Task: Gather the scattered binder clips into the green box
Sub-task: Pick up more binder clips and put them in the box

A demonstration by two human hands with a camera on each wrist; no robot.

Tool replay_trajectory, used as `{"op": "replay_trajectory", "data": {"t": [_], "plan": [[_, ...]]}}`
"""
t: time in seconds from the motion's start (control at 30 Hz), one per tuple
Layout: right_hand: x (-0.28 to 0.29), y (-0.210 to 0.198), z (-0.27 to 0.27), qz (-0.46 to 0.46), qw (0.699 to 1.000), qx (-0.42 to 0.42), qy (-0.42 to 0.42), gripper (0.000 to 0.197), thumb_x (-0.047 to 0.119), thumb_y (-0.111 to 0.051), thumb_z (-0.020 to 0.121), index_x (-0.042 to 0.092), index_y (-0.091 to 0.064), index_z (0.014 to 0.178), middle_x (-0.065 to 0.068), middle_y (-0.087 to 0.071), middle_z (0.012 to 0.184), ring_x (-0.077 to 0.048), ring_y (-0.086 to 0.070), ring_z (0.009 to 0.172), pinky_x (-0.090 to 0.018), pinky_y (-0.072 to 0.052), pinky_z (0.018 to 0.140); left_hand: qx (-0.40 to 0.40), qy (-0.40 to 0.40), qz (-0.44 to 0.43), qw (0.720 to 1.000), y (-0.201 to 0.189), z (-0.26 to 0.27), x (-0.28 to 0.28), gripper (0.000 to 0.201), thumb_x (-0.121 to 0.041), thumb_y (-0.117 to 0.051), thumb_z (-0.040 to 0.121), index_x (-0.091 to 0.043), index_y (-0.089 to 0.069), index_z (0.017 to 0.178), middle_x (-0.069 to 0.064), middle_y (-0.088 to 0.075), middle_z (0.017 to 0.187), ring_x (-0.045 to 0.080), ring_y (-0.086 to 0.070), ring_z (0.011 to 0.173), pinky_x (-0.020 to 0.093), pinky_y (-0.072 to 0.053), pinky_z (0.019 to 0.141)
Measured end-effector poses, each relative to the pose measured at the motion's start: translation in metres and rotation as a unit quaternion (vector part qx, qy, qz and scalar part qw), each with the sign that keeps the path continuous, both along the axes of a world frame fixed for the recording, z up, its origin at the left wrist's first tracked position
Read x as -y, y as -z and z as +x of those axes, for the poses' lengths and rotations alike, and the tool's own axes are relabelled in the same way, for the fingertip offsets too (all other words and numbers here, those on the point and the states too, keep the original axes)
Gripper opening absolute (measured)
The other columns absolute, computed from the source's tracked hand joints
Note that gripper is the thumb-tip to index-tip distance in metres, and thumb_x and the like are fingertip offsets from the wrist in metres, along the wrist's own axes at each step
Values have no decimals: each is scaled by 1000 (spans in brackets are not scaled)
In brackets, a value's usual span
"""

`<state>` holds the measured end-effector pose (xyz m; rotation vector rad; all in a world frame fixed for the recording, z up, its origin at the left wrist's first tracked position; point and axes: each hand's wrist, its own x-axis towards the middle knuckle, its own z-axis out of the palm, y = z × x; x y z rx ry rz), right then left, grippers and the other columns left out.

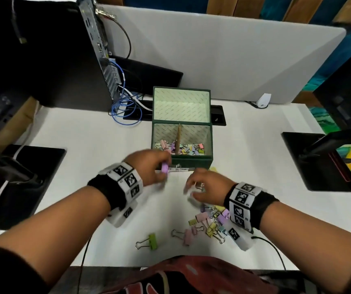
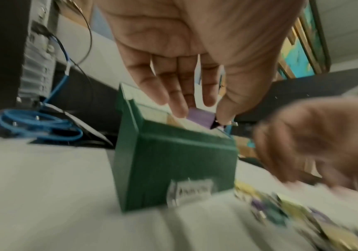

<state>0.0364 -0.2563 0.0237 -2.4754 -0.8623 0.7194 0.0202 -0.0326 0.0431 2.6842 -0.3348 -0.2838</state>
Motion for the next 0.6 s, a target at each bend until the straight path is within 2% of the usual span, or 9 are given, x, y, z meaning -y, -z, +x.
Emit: {"op": "replay_trajectory", "data": {"t": [0.07,0.13,0.23,0.3,0.37,0.5,0.6], "plan": [[-3,2,-12,-69,994,-35,-73,24,28,-65,81,26,-64,105,5,-55,106,-12,-54,93,-32,-49,85,58,-43,-4,997,-16,15,-4,26,-30,-63,76,-33,-55,100,-12,-59,96,16,-58,89,30,-50,80],[-6,5,-22,-116,985,-49,-114,27,31,-65,80,26,-63,106,4,-56,104,-11,-51,89,-29,-47,83,85,-68,8,994,-28,29,-5,28,-29,-62,77,-33,-54,103,-13,-56,100,15,-54,94,33,-49,82],[-12,9,-33,-149,977,-60,-142,29,32,-66,79,24,-61,106,1,-57,105,-12,-50,86,-27,-44,77,82,-89,11,993,-33,42,-6,39,-25,-64,79,-28,-52,116,-3,-57,119,21,-51,112,39,-47,92],[-15,12,-40,-161,971,-59,-166,33,33,-68,78,22,-59,107,-2,-57,107,-18,-54,88,-29,-44,76,70,-89,5,994,-26,42,-5,44,-25,-67,78,-25,-52,120,1,-52,130,24,-46,120,41,-43,99],[-18,16,-47,-170,966,-51,-188,39,35,-70,77,19,-57,110,-5,-55,110,-24,-57,96,-31,-44,77,62,-70,-17,995,-16,35,-3,41,-25,-70,76,-23,-57,114,3,-52,126,24,-48,117,40,-42,100],[-21,24,-55,-167,962,-34,-212,45,36,-75,72,18,-56,109,-7,-54,112,-29,-56,102,-36,-47,80,-10,50,-45,998,7,5,4,23,-27,-69,75,-18,-62,95,-6,-51,91,14,-52,83,34,-50,83],[-21,29,-57,-164,960,-7,-227,46,37,-75,71,17,-56,108,-8,-55,111,-31,-56,102,-39,-48,79,-118,120,17,986,20,-25,11,26,-35,-68,76,-21,-59,95,-11,-48,85,11,-48,76,19,-40,65]]}}
